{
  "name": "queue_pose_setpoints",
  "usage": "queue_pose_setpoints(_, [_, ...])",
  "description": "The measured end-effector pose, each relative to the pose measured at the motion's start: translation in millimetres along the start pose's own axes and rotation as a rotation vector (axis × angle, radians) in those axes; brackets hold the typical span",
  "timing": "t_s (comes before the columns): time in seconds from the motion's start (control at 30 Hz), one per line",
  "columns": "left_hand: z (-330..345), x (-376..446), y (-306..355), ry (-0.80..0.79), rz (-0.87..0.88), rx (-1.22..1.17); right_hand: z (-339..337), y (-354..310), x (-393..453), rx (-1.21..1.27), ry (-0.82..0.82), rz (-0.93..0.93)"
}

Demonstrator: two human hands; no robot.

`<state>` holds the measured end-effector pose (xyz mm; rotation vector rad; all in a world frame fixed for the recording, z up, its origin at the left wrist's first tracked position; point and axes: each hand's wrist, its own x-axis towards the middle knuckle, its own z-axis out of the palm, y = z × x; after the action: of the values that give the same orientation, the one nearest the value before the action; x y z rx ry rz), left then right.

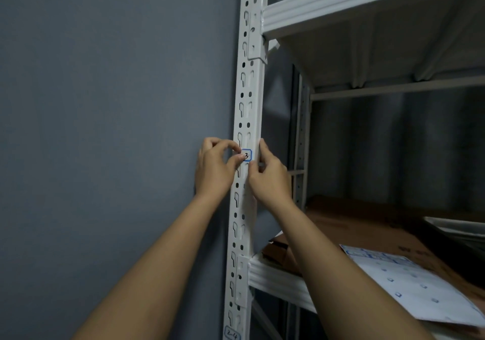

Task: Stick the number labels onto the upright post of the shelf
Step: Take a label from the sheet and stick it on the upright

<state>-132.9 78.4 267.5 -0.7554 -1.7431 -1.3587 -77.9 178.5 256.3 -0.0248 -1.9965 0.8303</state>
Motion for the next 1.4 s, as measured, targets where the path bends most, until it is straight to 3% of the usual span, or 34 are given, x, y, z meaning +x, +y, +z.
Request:
queue_pose_setpoints(0.2, [-2,-5,2,-0.023,0.012,0.035,-2,-4,-4,-0.015,-0.012,0.016])
queue_pose_setpoints(0.57, [8,-15,0,0.142,0.065,0.026,-7,-5,-7,-0.009,-0.018,-0.007])
queue_pose_setpoints(1.03, [2,-4,-6,0.009,0.035,-0.019,0,-1,-8,-0.053,-0.007,-0.03])
queue_pose_setpoints(1.4, [8,-12,-3,0.148,0.086,0.029,-1,-3,-11,-0.052,-0.012,-0.017])
